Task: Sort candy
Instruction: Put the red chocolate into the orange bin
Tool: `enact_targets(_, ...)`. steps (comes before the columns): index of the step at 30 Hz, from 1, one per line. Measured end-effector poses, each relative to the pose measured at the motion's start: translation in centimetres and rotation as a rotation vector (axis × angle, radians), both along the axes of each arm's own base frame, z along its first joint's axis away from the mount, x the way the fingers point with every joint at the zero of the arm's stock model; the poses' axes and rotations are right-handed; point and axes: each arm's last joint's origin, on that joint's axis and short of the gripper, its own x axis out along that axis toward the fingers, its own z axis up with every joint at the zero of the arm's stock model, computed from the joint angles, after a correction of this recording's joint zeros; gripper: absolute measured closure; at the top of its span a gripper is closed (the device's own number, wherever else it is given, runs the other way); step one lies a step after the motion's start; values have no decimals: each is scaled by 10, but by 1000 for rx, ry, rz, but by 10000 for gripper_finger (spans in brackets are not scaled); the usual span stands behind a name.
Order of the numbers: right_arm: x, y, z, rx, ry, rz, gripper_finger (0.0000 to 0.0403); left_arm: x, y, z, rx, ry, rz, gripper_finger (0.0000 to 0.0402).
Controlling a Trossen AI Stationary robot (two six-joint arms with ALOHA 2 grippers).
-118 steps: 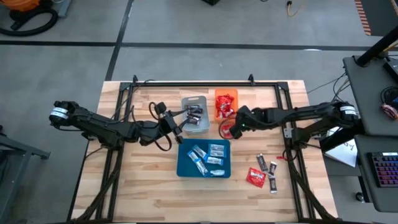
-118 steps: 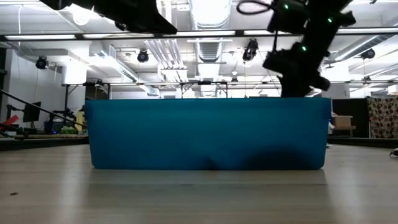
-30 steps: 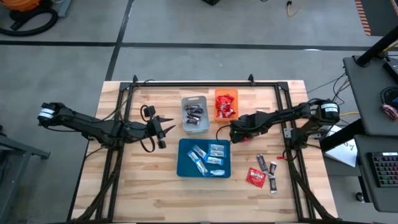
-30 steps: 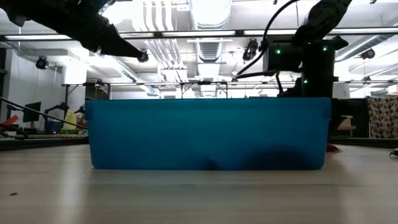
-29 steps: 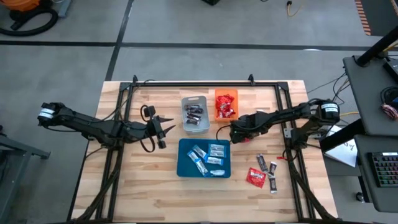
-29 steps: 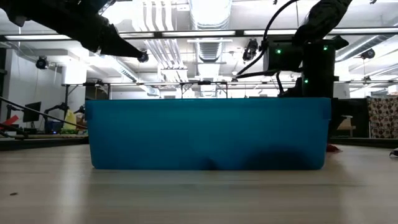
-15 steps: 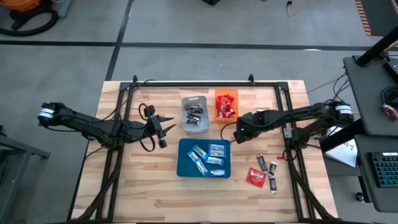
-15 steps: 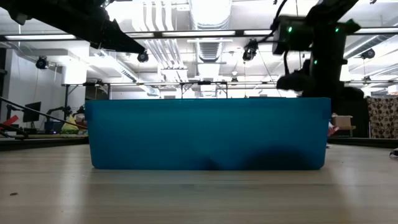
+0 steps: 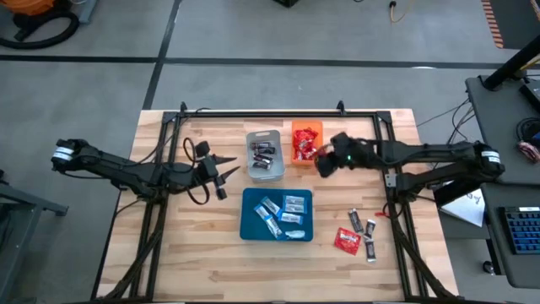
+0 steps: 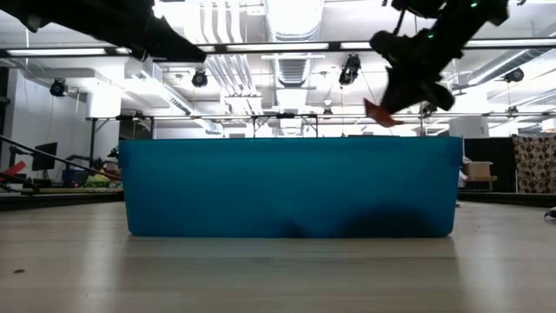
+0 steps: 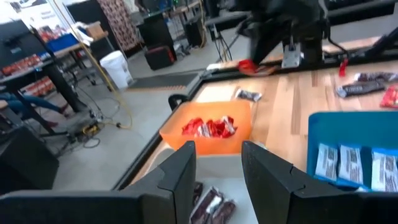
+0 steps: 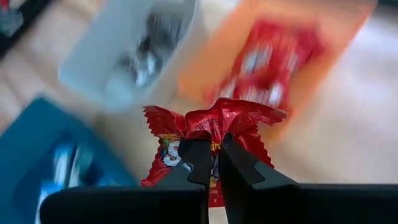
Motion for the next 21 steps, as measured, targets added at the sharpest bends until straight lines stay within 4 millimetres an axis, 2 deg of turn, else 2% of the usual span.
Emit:
enact_targets(4,11,-22,1,-158,-29,-29,390,2,0,3,9,-30,-2,287)
enact_targets(9,31,-49,-12,-293,-9,-55,390,7,-1,2,-28,-65,4,287)
enact_targets(13,40,-63,-30,-314,44,-80,390,9,-2,-1,-58,-68,9,287)
enact_targets(21,46,-81,-57,-279,123,-163,390,16,-3,24,-102,-130,12,287)
